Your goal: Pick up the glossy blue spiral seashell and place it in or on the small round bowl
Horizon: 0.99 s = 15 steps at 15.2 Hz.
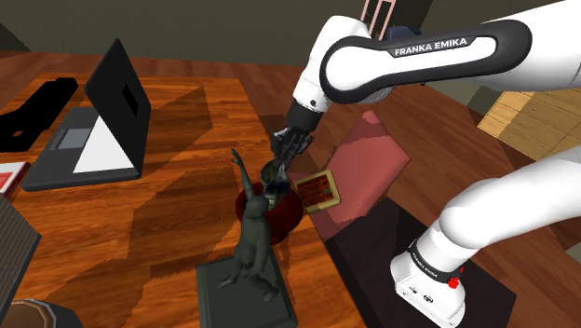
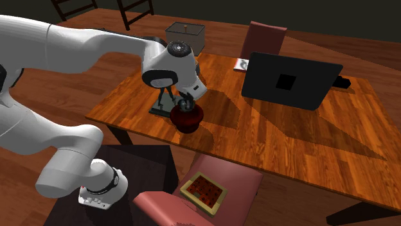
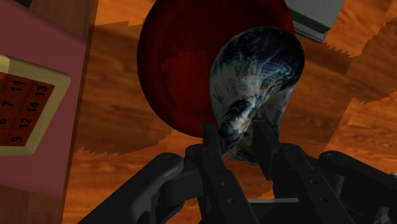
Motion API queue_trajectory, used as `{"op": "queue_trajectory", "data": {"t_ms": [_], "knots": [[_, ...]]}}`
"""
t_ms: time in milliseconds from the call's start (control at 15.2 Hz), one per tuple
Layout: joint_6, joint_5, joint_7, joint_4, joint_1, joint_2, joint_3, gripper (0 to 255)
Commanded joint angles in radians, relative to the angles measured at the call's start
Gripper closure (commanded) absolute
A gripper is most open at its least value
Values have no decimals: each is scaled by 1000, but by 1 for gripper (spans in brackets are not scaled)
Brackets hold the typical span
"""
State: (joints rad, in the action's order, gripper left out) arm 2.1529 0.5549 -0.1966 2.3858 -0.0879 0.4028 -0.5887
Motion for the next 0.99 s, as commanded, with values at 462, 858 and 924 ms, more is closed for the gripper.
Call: {"op": "queue_trajectory", "data": {"t_ms": [462, 858, 924], "knots": [[137, 21, 29, 75, 3, -65, -35, 255], [152, 23, 32, 82, 3, -73, -39, 255], [152, 23, 32, 82, 3, -73, -39, 255]]}}
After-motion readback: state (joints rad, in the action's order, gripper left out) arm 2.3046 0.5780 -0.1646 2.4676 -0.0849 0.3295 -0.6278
